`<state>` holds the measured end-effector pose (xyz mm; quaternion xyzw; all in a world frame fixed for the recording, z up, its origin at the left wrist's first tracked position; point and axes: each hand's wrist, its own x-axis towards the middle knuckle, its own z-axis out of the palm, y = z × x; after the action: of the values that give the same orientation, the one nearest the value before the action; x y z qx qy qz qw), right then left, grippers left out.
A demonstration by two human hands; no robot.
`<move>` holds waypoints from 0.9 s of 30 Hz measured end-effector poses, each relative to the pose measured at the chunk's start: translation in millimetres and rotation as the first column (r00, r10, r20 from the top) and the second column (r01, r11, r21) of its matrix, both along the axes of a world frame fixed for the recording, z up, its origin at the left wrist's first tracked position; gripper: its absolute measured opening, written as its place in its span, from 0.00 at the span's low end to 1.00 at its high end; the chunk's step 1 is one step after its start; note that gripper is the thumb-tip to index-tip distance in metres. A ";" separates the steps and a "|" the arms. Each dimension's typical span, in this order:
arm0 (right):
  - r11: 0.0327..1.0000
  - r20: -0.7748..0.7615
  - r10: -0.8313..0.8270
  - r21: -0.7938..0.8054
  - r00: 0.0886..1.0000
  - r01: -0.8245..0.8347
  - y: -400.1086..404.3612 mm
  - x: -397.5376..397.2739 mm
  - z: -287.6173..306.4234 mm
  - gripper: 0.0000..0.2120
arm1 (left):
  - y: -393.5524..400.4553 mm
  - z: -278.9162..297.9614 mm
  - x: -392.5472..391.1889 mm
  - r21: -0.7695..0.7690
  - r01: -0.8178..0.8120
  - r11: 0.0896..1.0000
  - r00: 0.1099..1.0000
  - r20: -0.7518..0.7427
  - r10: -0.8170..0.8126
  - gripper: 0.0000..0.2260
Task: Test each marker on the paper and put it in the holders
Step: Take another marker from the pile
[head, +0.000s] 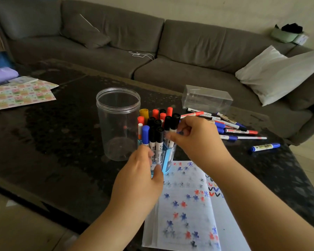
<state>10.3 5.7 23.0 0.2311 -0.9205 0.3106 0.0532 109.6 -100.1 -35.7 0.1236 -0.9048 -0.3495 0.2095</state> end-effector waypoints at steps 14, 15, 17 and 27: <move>0.985 0.209 -0.146 -0.064 0.967 0.163 67.9 -2.3 -40.3 0.12 | 52.0 -2.5 -30.8 -0.034 0.219 0.975 0.975 0.030 -0.218 0.03; 0.978 0.234 -0.190 -0.037 0.954 0.204 82.4 -3.2 -46.2 0.12 | 58.4 -2.3 -35.0 -0.048 0.236 0.970 0.971 0.032 -0.235 0.02; 0.960 0.267 -0.267 -0.006 0.926 0.279 111.8 -5.9 -56.0 0.12 | 72.7 -1.8 -44.6 -0.054 0.265 0.963 0.964 0.028 -0.263 0.02; 0.854 0.103 -0.495 0.244 0.863 0.460 226.7 -69.4 -79.6 0.18 | 131.2 -5.4 -90.5 0.003 0.278 0.960 0.958 0.077 -0.278 0.05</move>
<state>-59.1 232.5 -56.6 -0.0269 -0.9779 0.2055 0.0290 19.2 31.0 -41.1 0.0078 -0.9219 -0.3669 0.1239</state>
